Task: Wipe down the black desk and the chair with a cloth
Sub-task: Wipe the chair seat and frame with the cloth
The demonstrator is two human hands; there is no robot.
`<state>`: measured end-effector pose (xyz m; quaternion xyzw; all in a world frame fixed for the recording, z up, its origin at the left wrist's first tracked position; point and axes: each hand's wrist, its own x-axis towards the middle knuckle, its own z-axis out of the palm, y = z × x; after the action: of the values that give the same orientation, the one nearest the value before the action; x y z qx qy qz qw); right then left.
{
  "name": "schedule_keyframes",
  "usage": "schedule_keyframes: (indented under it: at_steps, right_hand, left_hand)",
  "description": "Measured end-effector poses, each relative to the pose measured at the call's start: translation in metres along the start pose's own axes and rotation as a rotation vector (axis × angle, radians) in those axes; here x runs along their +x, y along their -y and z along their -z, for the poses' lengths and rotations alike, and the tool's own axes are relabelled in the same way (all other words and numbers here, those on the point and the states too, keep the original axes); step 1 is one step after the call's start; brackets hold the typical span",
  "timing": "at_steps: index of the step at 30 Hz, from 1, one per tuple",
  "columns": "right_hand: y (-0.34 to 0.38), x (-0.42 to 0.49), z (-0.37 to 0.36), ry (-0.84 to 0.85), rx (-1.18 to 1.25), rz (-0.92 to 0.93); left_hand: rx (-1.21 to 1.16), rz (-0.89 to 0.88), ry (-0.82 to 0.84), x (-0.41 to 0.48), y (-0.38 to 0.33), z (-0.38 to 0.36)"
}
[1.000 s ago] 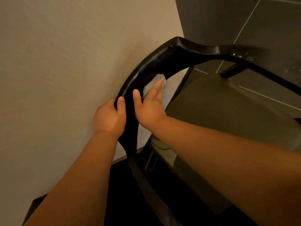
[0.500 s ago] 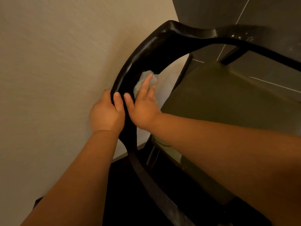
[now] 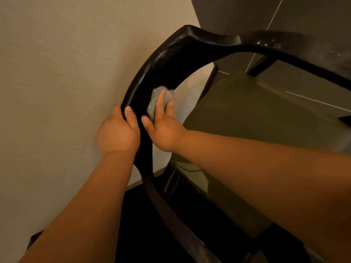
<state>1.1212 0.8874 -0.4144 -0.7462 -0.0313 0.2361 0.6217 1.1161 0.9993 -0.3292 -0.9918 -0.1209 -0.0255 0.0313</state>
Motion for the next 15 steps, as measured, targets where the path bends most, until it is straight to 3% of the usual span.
schedule_keyframes:
  at_steps: [3, 6, 8, 10, 13, 15]
  right_hand:
    - [-0.002, -0.003, 0.002, 0.019, -0.027, -0.009]
    - [0.028, 0.010, 0.025, -0.208, 0.176, -0.045]
    - [0.044, 0.017, 0.039, -0.266, 0.311, -0.111]
    - [0.047, 0.012, 0.031, -0.221, 0.296, -0.114]
    - [0.030, -0.006, 0.007, -0.010, 0.196, -0.050]
    - [0.027, -0.008, 0.014, -0.009, 0.175, -0.040]
  left_hand:
    - [0.018, 0.016, 0.001, 0.000, -0.001, 0.000]
    - [0.010, 0.018, -0.006, -0.002, -0.002, 0.001]
    - [0.009, 0.004, -0.009, -0.001, -0.001, 0.001]
    - [0.004, 0.003, -0.020, -0.001, 0.001, -0.001]
    - [0.032, 0.014, -0.019, 0.000, 0.002, -0.004]
    - [0.036, 0.017, -0.008, 0.001, 0.001, -0.002]
